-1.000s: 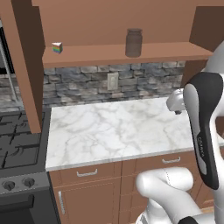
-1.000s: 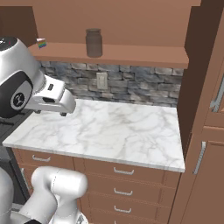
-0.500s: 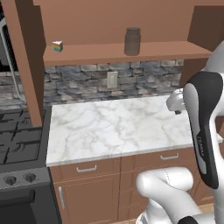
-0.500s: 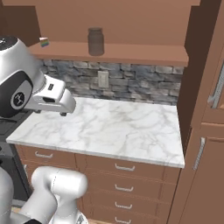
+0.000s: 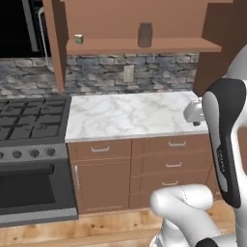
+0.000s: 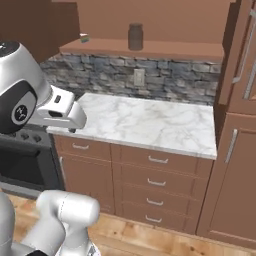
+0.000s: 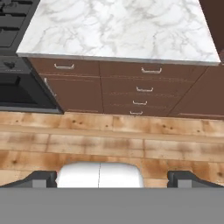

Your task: Pick the candle and jar from the dining table and place them in the open cabinet. Close the cabinet after placing the objects.

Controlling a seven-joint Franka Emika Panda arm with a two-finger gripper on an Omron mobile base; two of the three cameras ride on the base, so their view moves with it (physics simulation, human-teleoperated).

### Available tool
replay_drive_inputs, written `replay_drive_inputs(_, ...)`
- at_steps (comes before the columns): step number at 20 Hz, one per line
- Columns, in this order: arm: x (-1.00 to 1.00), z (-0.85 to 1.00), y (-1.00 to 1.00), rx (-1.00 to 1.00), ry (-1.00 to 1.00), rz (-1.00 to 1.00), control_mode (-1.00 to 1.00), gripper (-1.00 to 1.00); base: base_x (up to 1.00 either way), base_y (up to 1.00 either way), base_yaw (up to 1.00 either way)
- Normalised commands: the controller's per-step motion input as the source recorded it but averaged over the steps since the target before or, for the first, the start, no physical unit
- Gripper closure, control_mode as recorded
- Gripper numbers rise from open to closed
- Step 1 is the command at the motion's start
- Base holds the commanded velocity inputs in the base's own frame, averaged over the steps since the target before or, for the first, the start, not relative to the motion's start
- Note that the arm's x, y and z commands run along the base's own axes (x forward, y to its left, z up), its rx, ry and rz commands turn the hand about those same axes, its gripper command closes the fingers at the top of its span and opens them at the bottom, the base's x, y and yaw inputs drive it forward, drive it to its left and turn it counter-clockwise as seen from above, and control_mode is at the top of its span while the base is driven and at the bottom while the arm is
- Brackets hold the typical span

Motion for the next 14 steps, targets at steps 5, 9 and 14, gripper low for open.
replay_drive_inputs(5,0.0,0.0,0.0,0.0,0.0,0.0,1.0,-1.0,-0.85,0.06,0.41)
replay_drive_inputs(9,0.0,0.0,0.0,0.0,0.0,0.0,1.0,-1.0,-0.7,0.32,0.55)
replay_drive_inputs(14,0.0,0.0,0.0,0.0,0.0,0.0,1.0,-1.0,-0.66,0.69,0.62)
